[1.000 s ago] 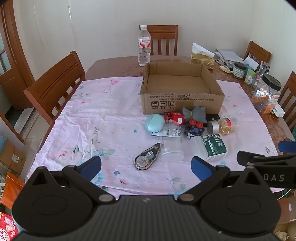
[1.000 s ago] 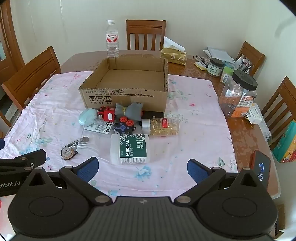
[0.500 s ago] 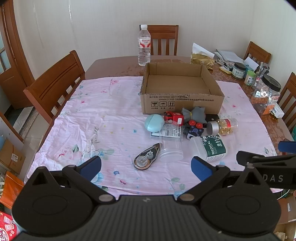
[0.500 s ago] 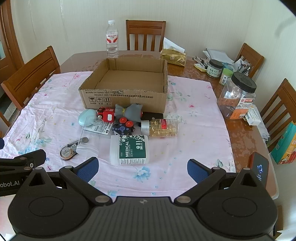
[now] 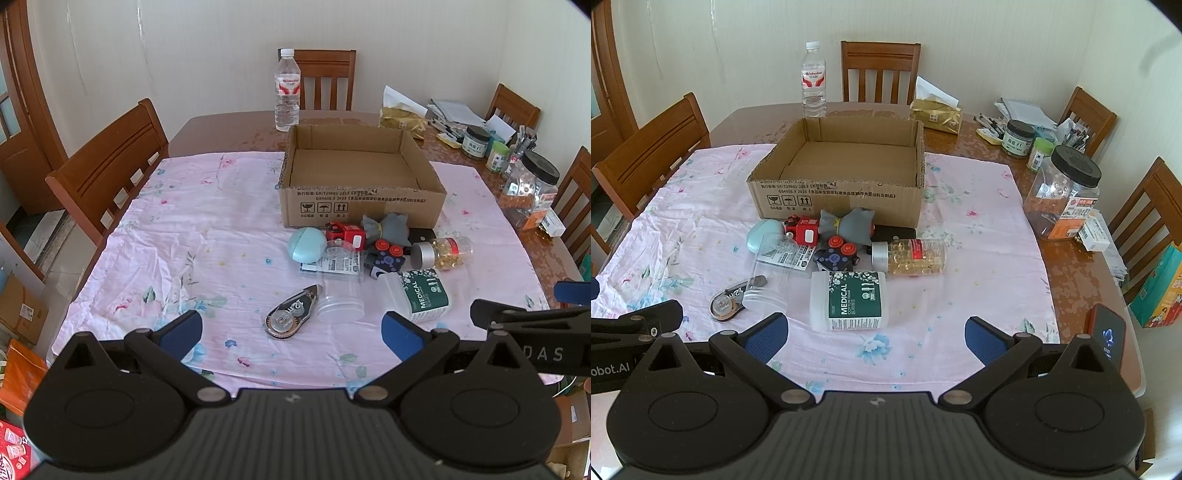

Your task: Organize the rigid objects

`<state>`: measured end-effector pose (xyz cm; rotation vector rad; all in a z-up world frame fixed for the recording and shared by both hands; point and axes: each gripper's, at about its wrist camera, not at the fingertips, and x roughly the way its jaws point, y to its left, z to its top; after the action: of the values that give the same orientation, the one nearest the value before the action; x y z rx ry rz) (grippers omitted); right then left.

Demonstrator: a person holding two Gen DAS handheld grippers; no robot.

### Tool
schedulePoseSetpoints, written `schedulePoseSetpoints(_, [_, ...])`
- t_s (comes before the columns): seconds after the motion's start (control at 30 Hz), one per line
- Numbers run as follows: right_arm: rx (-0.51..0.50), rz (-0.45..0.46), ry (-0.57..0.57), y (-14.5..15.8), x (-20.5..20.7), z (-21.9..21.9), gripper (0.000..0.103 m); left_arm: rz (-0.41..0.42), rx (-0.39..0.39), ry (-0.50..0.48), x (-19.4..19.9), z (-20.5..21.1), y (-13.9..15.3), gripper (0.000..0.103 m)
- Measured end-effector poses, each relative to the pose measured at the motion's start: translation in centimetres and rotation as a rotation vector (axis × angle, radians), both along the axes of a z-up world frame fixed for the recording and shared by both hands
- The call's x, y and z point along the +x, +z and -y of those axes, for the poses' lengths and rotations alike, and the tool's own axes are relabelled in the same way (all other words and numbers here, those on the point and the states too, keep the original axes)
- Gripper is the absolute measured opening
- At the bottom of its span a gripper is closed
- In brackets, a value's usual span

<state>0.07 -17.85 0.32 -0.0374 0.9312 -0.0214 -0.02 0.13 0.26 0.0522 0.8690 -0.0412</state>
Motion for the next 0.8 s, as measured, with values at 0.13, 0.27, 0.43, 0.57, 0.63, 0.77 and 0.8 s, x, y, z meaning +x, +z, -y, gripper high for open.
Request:
schedulePoseSetpoints(0.13, [0.002,0.001,0.0,0.0,0.0,0.01,0.103,-0.002,0.0,0.001,0.02,0.0,0.1,0.103])
schedulePoseSetpoints(0.27, [-0.002,0.004,-0.001,0.23,0.1,-0.08,0.103,-0.002,-0.002,0.001,0.08,-0.03,0.14,0.103])
schedulePoseSetpoints(0.43, [-0.002,0.002,-0.001,0.24,0.19,-0.07,0.103,-0.005,-0.003,0.001,0.11,-0.06,0.18,0.103])
schedulePoseSetpoints(0.57, [-0.003,0.003,-0.001,0.22,0.18,-0.04,0.103,-0.004,-0.004,0.001,0.09,-0.07,0.17,0.103])
schedulePoseSetpoints(0.63, [-0.004,0.005,0.0,0.15,0.22,-0.03,0.103,-0.004,-0.004,0.001,0.05,-0.04,0.19,0.103])
schedulePoseSetpoints(0.77, [-0.007,0.005,0.003,0.15,0.28,-0.08,0.103,-0.005,-0.002,0.001,0.13,-0.08,0.21,0.103])
schedulePoseSetpoints(0.8, [-0.007,0.006,0.003,0.15,0.25,-0.11,0.103,-0.005,-0.003,0.001,0.12,-0.08,0.21,0.103])
